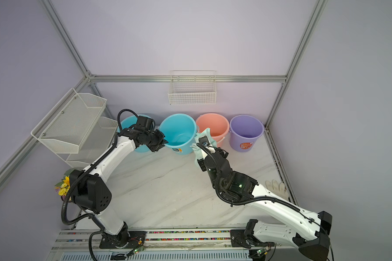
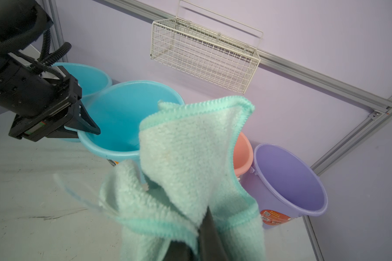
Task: Wipe the inside of the bucket with a cloth
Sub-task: Pick up the bucket from the center of the board, then place the bucket at the center of the board.
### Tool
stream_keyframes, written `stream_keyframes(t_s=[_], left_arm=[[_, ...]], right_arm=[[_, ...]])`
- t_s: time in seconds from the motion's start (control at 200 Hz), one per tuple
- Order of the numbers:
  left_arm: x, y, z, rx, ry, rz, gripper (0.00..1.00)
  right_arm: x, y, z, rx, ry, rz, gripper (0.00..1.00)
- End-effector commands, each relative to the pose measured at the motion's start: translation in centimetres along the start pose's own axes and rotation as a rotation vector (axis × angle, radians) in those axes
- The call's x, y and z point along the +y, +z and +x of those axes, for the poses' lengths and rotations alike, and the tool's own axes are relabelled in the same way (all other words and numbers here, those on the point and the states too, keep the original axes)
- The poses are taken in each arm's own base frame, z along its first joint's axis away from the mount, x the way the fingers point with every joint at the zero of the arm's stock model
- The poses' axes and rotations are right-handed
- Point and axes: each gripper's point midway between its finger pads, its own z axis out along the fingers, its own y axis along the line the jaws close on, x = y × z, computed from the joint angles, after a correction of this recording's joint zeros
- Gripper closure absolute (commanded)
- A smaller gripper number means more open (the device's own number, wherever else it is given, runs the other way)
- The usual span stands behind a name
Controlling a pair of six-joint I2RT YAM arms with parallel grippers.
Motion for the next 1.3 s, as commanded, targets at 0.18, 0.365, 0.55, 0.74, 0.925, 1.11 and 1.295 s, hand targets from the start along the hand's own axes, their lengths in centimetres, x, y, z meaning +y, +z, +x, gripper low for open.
stream_keyframes(t_s=[0.18,0.365,0.55,0.74,0.925,1.11,1.295], left_arm=[[0.6,-4.8,6.9,0.116,0.409,0.008,1.00],[3.4,-5.6,10.5,0.207,0.548,-0.092,0.98],[6.2,-5.0,13.0,0.324,0.677,-0.242,0.95],[7.1,-3.4,14.7,0.425,0.711,-0.274,0.82],[7.1,-3.0,14.7,0.427,0.740,-0.285,0.39],[7.2,-2.8,14.3,0.414,0.758,-0.299,0.02],[7.2,-2.4,14.2,0.397,0.767,-0.280,0.00]], right_arm=[[-1.7,-0.8,-2.8,-0.030,0.118,0.044,1.00],[-2.3,-1.8,-4.3,-0.025,0.138,0.015,1.00],[-1.4,-2.7,-5.2,-0.012,0.129,-0.086,1.00],[0.4,-2.6,-4.7,0.035,0.082,-0.178,1.00],[2.0,-2.7,-4.5,0.079,0.061,-0.256,1.00],[3.7,-2.4,-3.6,0.110,0.082,-0.320,1.00],[6.8,-1.6,-1.2,0.187,0.056,-0.411,1.00]])
